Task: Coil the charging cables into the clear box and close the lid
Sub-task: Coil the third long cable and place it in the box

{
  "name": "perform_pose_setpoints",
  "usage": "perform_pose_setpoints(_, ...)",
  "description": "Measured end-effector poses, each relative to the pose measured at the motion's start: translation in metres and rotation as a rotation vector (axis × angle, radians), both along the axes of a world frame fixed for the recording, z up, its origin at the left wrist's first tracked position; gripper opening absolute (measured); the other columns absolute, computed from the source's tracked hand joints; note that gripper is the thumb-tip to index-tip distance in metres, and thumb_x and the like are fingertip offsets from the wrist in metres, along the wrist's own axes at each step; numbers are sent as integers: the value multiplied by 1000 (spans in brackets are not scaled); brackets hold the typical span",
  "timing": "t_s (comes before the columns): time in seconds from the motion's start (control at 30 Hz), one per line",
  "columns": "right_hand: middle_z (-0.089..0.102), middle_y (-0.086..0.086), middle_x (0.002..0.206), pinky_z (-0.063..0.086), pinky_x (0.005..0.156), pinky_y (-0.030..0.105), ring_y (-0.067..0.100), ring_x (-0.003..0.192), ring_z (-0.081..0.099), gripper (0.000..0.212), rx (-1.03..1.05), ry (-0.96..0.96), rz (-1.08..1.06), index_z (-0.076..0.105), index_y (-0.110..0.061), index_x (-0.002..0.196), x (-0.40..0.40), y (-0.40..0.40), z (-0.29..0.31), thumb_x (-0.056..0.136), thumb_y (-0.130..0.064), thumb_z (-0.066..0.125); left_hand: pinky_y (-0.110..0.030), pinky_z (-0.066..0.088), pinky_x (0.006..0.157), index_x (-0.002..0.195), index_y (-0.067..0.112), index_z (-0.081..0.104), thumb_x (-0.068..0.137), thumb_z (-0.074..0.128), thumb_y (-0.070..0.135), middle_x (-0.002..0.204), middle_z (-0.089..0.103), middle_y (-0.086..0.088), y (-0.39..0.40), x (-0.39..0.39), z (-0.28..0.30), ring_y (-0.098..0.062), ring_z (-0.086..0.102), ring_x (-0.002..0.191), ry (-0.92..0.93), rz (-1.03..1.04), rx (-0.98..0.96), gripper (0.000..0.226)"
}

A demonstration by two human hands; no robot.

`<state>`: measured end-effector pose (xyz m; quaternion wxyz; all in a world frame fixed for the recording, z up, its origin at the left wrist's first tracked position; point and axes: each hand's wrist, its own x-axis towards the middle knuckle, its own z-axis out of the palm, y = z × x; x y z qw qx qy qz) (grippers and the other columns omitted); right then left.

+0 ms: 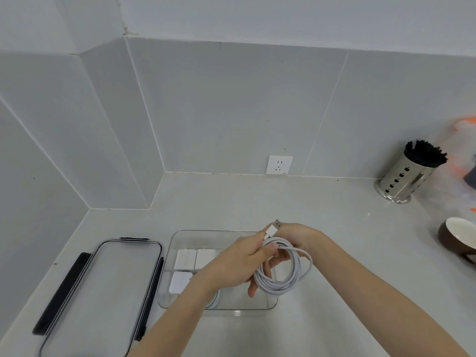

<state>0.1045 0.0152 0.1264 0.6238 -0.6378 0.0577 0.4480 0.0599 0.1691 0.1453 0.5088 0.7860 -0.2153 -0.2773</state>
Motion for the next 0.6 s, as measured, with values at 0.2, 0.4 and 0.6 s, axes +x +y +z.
perform_pose_setpoints(0.2,64,7,51,48,36,23,20,40,57,17,-148,-215,93,68,4,78,14,13,18,84,-11,61,-14,28,32,84,17,46,98,35,28,50,60,4,-6,-4,-8,-10,47,30,113,17,-27,21)
perform_pose_setpoints(0.4,74,2,72,56,72,21,12,69,69,15,-123,-354,127,72,-6,79,24,19,25,86,-11,59,-15,26,32,88,14,46,98,34,28,65,59,-22,-6,1,-8,-10,44,28,115,-56,6,22)
perform_pose_setpoints(0.6,71,9,86,54,76,25,16,81,65,25,-160,-527,131,69,0,95,19,19,32,91,-19,54,-19,29,35,99,5,48,98,35,30,65,61,-8,0,8,-10,-12,44,31,75,-44,77,28)
